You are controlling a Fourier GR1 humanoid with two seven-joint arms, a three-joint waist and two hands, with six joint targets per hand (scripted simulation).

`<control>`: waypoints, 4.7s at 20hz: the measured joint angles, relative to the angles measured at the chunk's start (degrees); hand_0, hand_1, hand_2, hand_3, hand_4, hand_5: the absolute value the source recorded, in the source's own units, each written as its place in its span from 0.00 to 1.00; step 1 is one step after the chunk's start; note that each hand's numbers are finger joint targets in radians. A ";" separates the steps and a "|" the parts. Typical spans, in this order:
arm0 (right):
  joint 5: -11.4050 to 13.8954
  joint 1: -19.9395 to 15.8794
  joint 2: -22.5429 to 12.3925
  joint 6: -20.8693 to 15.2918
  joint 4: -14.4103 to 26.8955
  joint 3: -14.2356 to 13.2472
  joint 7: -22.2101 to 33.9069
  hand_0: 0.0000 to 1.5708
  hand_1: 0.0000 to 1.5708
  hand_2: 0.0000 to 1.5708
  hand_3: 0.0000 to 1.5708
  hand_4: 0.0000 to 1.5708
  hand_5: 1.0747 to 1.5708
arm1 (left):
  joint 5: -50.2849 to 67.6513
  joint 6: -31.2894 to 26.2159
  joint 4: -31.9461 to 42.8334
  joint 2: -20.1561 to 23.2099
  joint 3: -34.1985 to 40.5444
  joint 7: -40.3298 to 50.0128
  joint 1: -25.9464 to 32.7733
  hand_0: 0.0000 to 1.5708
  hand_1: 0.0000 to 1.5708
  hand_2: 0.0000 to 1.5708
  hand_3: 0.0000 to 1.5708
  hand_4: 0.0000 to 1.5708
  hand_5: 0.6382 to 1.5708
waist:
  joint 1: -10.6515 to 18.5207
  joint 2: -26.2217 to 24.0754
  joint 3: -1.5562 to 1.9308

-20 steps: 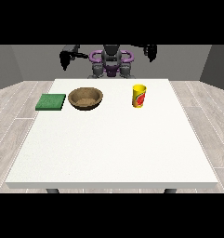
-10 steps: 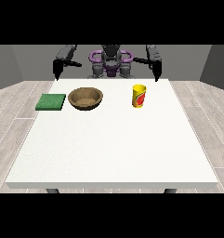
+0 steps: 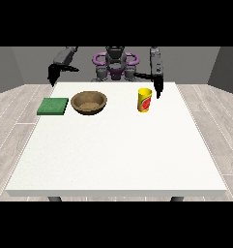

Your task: Pick the cup and pour the ball into the bowl, then pick the bowl and place it on the pad

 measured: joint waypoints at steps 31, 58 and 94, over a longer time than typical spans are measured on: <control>-5.11 -3.32 -12.50 11.36 19.20 -8.75 -5.64 0.00 0.00 0.00 0.00 0.00 0.98 | -20.51 27.07 20.77 1.22 -5.43 -3.20 -10.60 0.88 0.88 1.00 1.00 0.66 0.96 | -1.80 -4.30 0.14; -1.32 -4.48 -16.67 11.20 38.34 -10.31 -11.78 0.00 0.00 0.00 0.10 0.00 0.92 | -63.76 25.58 13.47 -6.96 -36.80 46.00 -20.01 0.35 0.35 1.00 1.00 0.57 1.00 | 5.70 -13.37 0.06; -2.25 -11.56 -14.79 10.17 43.44 -8.85 -8.59 0.00 0.00 0.00 0.00 0.29 0.97 | -91.07 -2.39 8.29 -6.88 -50.16 45.84 -31.22 0.00 0.00 1.00 1.00 0.84 0.78 | 6.32 -11.29 0.03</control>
